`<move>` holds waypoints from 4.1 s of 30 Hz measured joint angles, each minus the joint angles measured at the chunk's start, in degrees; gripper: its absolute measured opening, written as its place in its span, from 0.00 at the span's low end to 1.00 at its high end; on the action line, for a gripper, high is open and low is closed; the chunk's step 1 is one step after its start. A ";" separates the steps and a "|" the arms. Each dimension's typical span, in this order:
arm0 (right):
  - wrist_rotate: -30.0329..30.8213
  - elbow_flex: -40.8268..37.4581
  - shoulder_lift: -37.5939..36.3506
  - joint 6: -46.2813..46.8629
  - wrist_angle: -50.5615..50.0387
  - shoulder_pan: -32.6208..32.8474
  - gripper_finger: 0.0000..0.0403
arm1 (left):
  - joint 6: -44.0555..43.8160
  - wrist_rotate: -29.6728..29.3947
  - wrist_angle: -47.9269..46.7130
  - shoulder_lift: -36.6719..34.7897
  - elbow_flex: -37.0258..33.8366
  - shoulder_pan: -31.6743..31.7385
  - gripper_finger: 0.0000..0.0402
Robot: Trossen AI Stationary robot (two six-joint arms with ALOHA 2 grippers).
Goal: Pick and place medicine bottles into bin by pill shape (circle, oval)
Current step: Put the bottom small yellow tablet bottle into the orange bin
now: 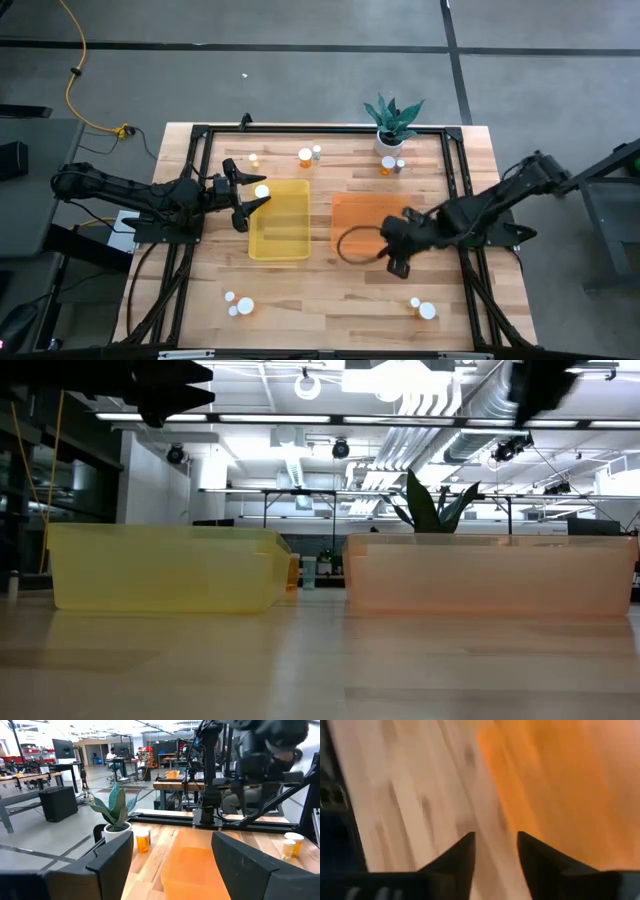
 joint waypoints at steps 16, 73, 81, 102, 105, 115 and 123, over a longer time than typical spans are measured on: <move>-12.54 8.48 16.88 38.53 -11.64 14.52 0.55 | 0.00 0.00 -0.03 0.00 0.00 0.00 0.64; -21.87 12.34 28.70 26.61 -13.39 14.63 0.26 | 1.49 0.00 0.04 0.00 0.00 -0.02 0.64; -3.79 23.20 26.25 6.30 -14.48 12.99 0.26 | 1.49 0.00 0.04 0.00 0.00 -0.02 0.64; 0.67 8.72 23.34 -16.41 -30.03 -17.64 0.26 | 1.46 0.00 0.01 0.00 0.00 -0.02 0.64; -1.53 6.19 23.31 -21.26 -25.90 -21.41 0.26 | 1.46 0.00 0.02 0.00 0.00 -0.02 0.64; -3.00 4.17 23.30 -28.99 -19.33 -28.52 0.26 | 1.27 0.02 0.00 0.00 0.00 -0.02 0.64; -5.25 4.15 23.29 -26.19 -19.28 -31.94 0.26 | -0.68 0.02 -0.02 0.00 0.00 -0.02 0.64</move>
